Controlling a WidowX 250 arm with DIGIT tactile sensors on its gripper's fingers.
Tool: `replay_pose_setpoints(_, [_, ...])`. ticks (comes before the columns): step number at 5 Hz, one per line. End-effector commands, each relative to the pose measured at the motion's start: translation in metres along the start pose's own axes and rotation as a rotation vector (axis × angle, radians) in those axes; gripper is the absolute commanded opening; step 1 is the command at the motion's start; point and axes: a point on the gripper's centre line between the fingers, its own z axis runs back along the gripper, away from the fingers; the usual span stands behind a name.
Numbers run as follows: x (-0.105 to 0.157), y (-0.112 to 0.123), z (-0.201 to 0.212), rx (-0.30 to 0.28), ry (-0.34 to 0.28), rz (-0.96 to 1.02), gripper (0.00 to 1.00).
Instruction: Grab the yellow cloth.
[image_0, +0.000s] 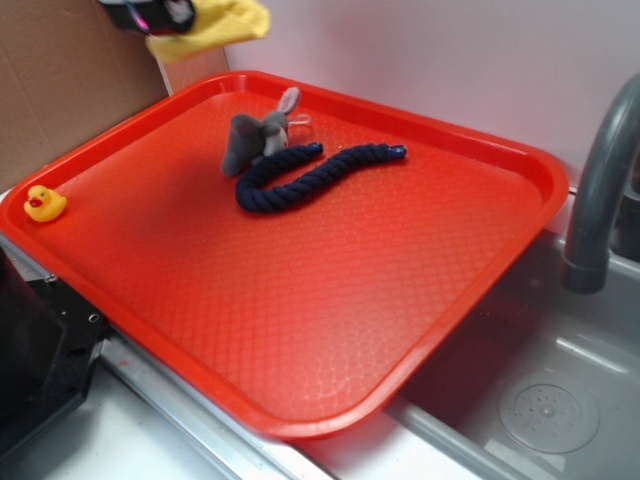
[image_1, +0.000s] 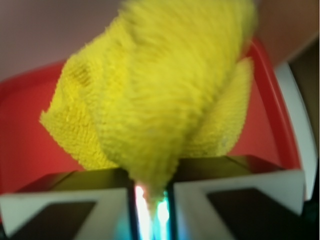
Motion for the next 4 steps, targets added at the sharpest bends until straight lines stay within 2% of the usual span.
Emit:
replay_pose_setpoints(1, [-0.027,-0.065,0.047,0.063,0.095,-0.178,0.00])
replay_pose_setpoints(2, [-0.040,-0.079,0.056,0.033,0.116,-0.226,0.00])
replay_pose_setpoints(3, [-0.046,-0.085,0.061,0.043,0.103,-0.250,0.00])
replay_pose_setpoints(4, [-0.043,-0.080,0.057,0.042,0.116,-0.232,0.00])
